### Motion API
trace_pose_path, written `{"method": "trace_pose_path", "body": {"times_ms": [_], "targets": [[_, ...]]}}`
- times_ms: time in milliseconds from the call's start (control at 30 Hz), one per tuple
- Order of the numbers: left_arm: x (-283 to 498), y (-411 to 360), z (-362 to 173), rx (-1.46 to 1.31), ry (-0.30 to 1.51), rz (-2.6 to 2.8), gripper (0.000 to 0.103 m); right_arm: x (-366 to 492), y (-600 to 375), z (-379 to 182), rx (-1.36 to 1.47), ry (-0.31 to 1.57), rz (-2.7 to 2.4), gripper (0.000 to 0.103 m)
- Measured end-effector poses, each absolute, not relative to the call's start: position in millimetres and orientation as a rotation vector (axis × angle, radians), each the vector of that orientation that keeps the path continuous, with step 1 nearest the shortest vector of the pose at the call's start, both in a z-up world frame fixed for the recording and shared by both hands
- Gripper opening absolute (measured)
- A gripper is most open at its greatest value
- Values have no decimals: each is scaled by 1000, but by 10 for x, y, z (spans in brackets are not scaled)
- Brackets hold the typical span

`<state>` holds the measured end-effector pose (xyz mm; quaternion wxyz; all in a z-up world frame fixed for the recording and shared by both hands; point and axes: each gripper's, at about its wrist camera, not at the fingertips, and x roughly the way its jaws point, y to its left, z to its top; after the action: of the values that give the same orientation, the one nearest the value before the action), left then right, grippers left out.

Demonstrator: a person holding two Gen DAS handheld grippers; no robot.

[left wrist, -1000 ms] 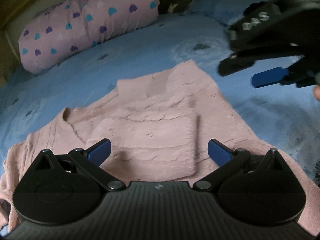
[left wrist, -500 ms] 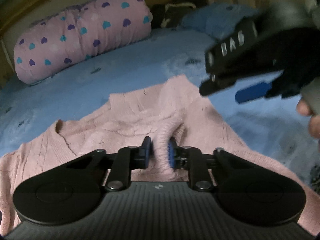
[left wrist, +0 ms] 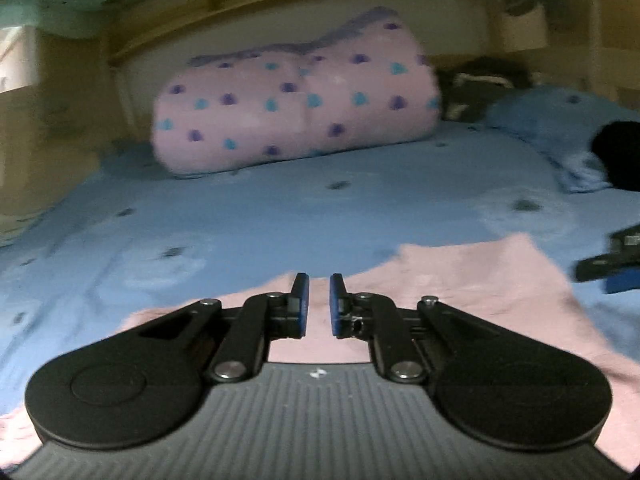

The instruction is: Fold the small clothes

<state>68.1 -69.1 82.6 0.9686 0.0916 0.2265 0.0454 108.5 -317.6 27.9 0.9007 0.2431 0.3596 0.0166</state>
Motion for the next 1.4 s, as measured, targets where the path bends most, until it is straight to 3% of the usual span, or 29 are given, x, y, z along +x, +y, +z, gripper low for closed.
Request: {"method": "trace_pose_path", "body": {"times_ms": [200,367,433,500,567,967,1233,1267,1400], "targets": [[753,-276,706,94,584,126,14,1104,-3089,266,471,756,45,56],[758,-402,628,123,634,56,19,1124,-3036,260,445,770,51,56],[742,-532,601,133,651,16,39,1115,-3062,276,444,763,44,56],[699,-671,588,140,648,-16,79,1097,-3102,295,449,753,24,56],[638,-843,598,162,615,-46,87,1085,-3140,299,459,748,8,56],[518,-1819,445,313,612,-259,91,1062,-3199,306,477,754,12,56],[708,-1993,146,346,649,-220,90,1005,-3254,321,499,752,7,56],[735,-1998,108,350,652,-209,88,1004,-3259,319,498,752,10,56],[835,-1892,34,285,684,-198,60,1008,-3237,319,487,753,27,56]]}}
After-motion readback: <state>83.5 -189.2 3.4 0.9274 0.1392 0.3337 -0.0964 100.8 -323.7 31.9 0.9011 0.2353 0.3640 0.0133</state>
